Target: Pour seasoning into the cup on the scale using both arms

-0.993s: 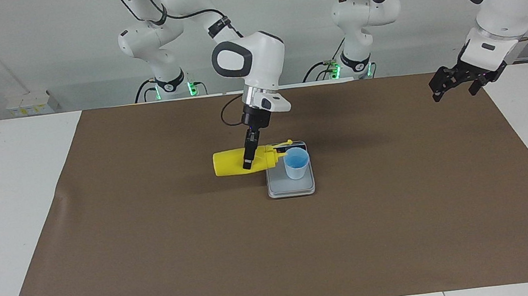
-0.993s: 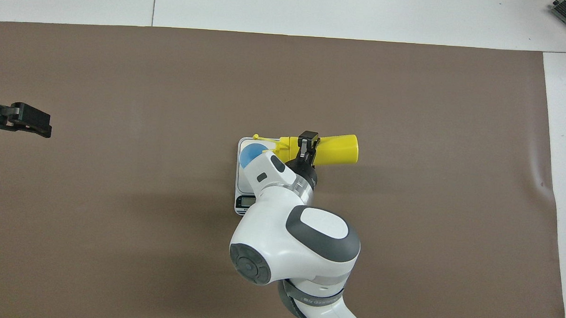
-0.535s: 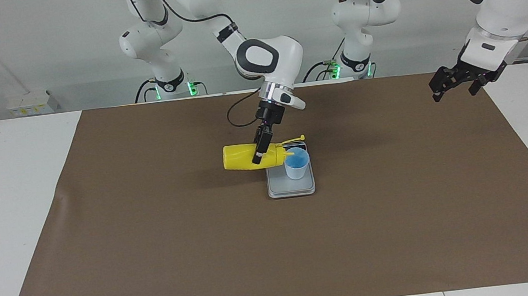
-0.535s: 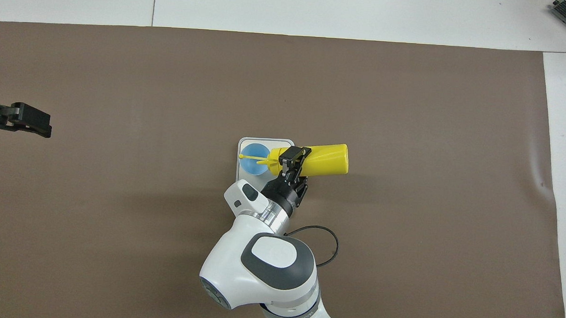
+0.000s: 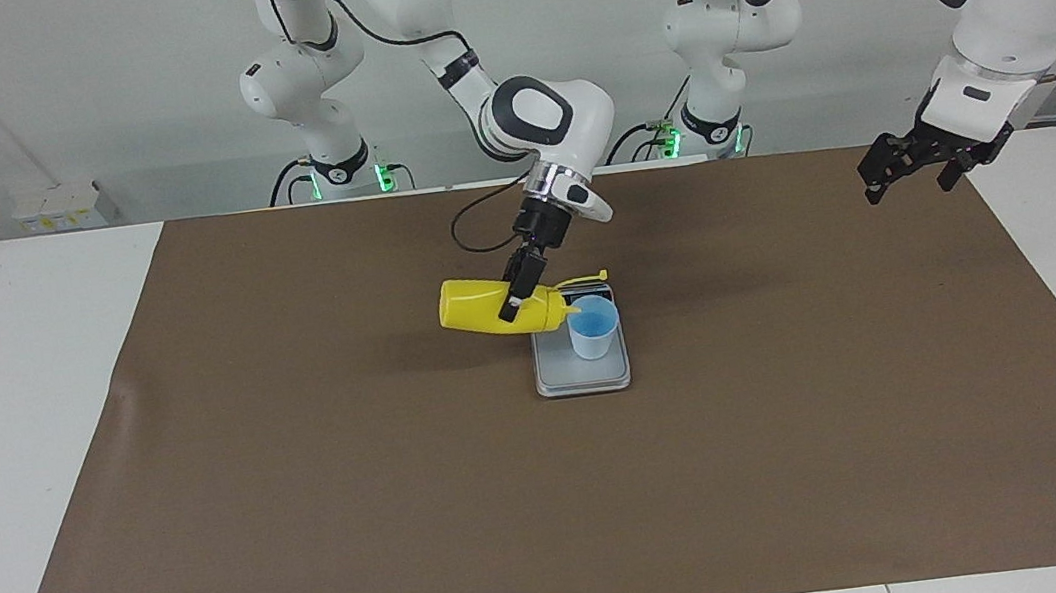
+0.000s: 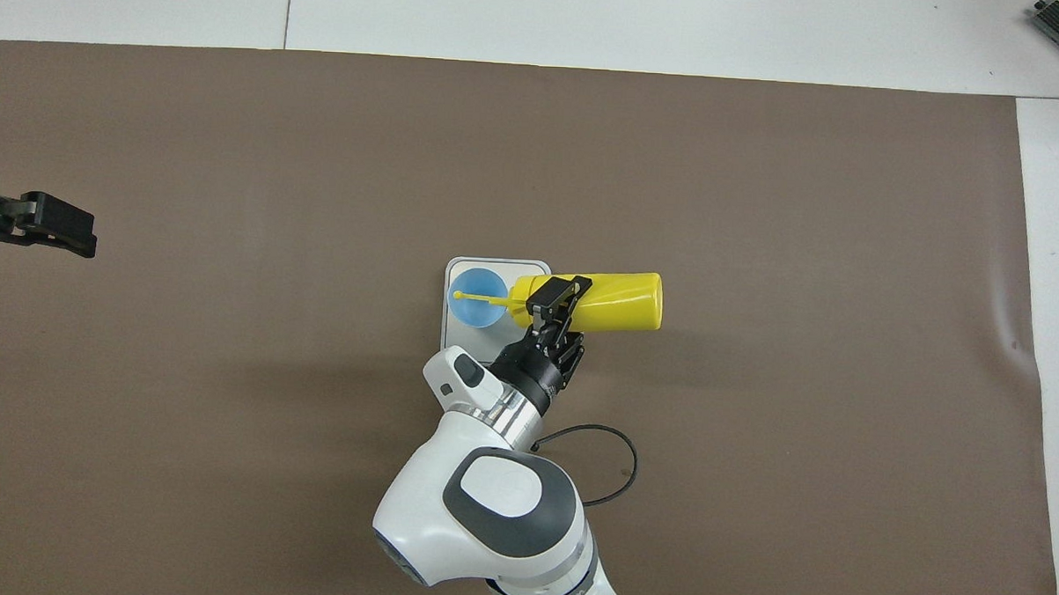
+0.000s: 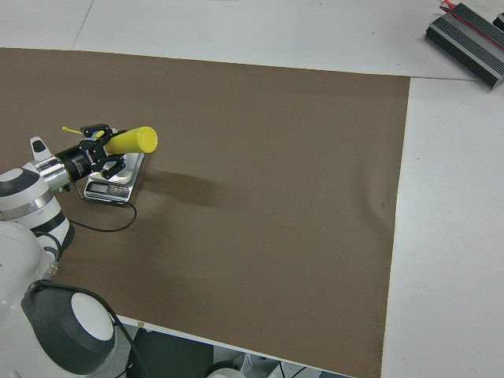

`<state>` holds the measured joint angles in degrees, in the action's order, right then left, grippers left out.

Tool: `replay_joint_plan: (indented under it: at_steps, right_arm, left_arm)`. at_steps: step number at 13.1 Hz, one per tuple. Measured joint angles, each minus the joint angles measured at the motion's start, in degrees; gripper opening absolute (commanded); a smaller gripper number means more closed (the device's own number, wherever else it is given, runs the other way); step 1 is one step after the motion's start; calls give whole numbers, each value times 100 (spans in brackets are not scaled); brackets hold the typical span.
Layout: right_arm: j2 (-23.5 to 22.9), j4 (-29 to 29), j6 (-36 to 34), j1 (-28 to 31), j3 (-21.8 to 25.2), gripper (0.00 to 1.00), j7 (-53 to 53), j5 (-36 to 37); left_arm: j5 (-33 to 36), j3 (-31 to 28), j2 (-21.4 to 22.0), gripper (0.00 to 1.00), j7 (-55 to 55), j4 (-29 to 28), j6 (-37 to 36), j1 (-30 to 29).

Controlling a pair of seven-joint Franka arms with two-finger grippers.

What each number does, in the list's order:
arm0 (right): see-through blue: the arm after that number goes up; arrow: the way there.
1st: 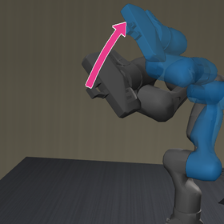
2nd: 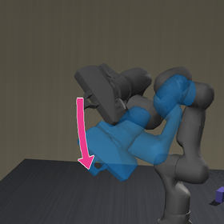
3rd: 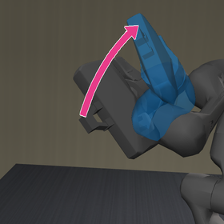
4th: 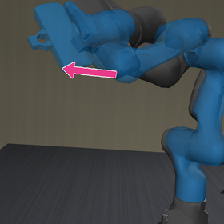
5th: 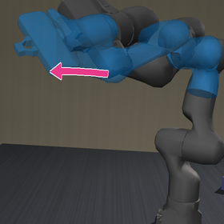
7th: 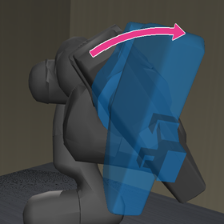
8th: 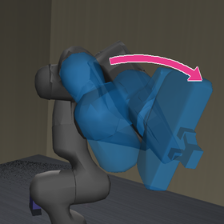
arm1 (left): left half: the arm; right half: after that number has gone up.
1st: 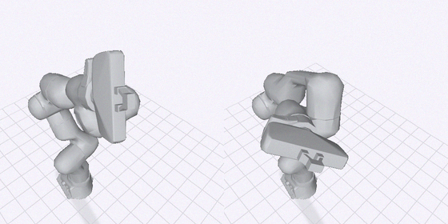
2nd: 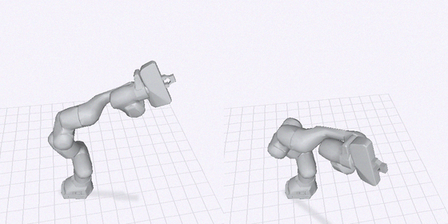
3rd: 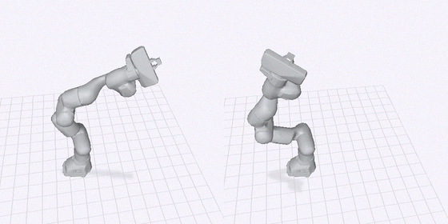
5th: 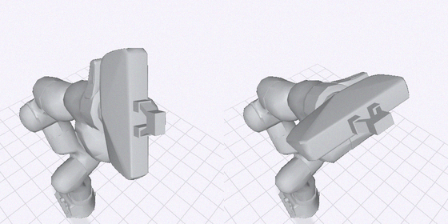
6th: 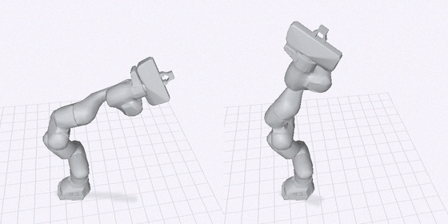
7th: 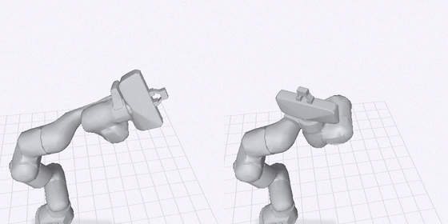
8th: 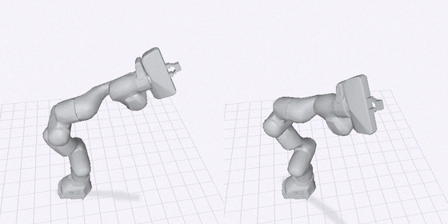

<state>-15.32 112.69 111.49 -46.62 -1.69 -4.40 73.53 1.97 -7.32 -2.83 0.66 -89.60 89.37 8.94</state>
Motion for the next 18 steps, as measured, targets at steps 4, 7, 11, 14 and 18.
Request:
replay_joint_plan:
  at_steps: [4,7,11,14,18]
  right_arm:
    - [1,-2,-101,-9,2,24,-250,105]
    - [23,-24,-97,33,23,25,-565,97]
    - [359,-50,374,401,37,26,-600,-724]
    - [619,-42,817,739,43,26,-330,-1444]
    - [937,-25,1220,1090,50,24,331,-2793]
  left_arm:
    - [0,0,0,100,0,0,0,0]
    - [0,0,0,100,0,0,0,0]
    - [0,0,0,100,0,0,0,0]
    - [0,0,0,100,0,0,0,0]
    - [0,0,0,100,0,0,0,0]
